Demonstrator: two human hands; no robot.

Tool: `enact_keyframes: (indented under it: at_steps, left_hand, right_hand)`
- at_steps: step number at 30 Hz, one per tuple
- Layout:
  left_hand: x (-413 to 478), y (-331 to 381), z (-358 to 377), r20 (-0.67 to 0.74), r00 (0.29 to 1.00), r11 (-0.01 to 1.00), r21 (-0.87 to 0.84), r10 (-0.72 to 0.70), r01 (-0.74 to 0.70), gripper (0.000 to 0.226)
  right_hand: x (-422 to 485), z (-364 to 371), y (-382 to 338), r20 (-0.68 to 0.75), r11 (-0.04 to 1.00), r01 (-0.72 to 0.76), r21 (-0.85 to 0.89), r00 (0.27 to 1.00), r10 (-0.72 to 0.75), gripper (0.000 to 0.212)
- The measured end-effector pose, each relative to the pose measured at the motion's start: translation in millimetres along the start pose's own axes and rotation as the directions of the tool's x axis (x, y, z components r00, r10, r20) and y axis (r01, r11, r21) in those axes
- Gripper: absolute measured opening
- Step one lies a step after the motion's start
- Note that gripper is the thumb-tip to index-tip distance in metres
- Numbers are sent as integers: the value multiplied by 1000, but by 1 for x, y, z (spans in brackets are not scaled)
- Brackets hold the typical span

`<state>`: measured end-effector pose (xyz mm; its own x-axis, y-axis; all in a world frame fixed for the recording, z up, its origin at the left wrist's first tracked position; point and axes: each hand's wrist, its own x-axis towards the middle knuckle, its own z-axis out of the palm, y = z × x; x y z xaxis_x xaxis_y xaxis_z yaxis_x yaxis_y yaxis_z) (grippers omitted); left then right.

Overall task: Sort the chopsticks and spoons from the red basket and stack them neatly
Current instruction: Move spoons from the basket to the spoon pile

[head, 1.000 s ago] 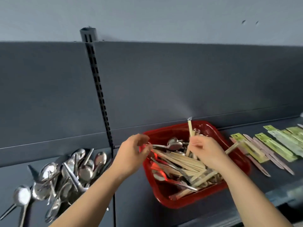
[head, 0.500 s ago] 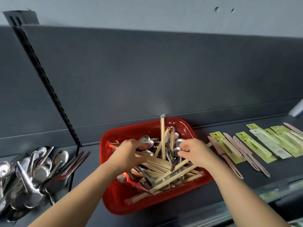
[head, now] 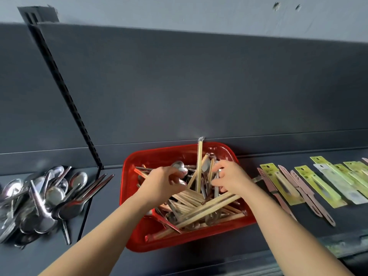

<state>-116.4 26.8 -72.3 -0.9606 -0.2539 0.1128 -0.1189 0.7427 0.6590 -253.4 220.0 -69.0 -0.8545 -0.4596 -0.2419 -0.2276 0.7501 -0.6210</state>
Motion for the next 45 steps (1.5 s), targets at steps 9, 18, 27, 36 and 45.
enact_keyframes:
  at_steps: [9,18,27,36,45]
  left_hand:
    - [24,36,45,385,918,995,61,-97,80,20]
    - [31,22,7,-112,985,969,-221,-134,107,14]
    - [26,-10,-30,-412,833,768,-641,-369,24,21]
    - [19,-14,-44,-384,838,638,-768,-388,-56,28]
    - [28,13,-29,-353,912,791,-610,-210,-54,25]
  right_hand:
    - [-26,-26,12,-85,954,-56,294,993,85,52]
    - [-21,-29,25,7,959,-103,265,994,105,5]
    - [11,1,-7,250,982,-180,-58,950,189,54]
    - [7,20,-16,228,962,-261,-84,935,273,44]
    - [-6,-11,-3,113,971,-175,164,981,158,11]
